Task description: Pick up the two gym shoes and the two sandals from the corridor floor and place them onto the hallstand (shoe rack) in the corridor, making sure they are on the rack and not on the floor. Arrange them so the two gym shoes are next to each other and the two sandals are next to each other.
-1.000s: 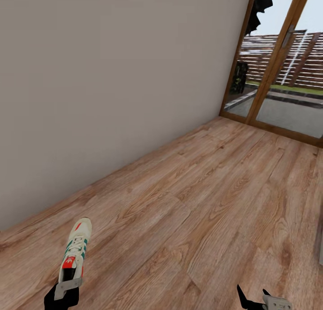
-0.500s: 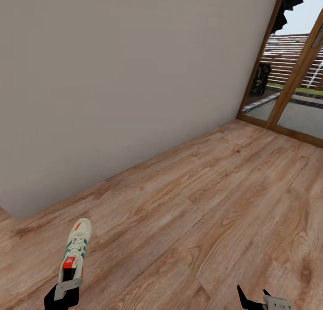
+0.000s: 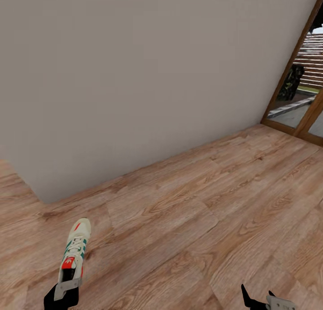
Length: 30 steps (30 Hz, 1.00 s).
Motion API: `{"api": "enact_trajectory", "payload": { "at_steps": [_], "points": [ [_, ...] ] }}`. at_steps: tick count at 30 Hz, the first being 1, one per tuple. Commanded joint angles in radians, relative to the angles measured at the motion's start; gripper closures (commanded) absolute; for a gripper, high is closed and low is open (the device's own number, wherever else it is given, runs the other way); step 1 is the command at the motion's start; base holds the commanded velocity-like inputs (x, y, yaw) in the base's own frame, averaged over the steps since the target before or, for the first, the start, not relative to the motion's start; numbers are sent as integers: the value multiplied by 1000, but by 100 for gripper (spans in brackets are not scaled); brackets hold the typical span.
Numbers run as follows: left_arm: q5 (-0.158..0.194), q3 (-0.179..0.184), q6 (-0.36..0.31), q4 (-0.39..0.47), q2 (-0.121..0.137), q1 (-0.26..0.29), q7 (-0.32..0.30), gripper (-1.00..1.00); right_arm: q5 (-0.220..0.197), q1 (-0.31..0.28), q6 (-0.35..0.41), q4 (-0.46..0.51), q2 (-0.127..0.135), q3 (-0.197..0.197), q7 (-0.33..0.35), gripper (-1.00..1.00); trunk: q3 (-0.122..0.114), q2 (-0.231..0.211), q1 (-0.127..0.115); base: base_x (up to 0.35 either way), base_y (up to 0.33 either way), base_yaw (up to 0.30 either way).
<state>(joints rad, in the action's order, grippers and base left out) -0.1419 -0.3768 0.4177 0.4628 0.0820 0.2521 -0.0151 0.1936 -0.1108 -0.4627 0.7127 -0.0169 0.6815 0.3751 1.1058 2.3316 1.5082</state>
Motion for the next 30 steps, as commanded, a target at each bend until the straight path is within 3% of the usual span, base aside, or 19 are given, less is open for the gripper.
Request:
{"api": "enact_trajectory", "payload": {
  "at_steps": [1, 13, 15, 19, 30],
  "points": [
    [-10, -7, 4, -1, -1, 1, -2, 100, 9, -1, -4, 1, -1, 8, 7, -100, 1, 0, 0, 0, 0, 280],
    [-10, -8, 4, -1, -1, 1, -2, 100, 10, -1, -4, -5, -3, 12, -8, -100, 1, 0, 0, 0, 0, 280],
    [-10, -8, 4, -1, -1, 1, -2, 100, 11, -1, -3, -8, -4, 7, -66, -100, 1, 0, 0, 0, 0, 280],
    [-10, -9, 4, 0, -1, 1, -2, 100, 12, -1, -2, -11, -5, 3, -100, -100, 2, 0, 0, 0, 0, 280],
    [-10, -9, 4, -1, -1, 1, -1, 100, 12, -1, -2, -21, -6, 1, -106, -100, 6, 0, 0, 0, 0, 280]
  ]
}}
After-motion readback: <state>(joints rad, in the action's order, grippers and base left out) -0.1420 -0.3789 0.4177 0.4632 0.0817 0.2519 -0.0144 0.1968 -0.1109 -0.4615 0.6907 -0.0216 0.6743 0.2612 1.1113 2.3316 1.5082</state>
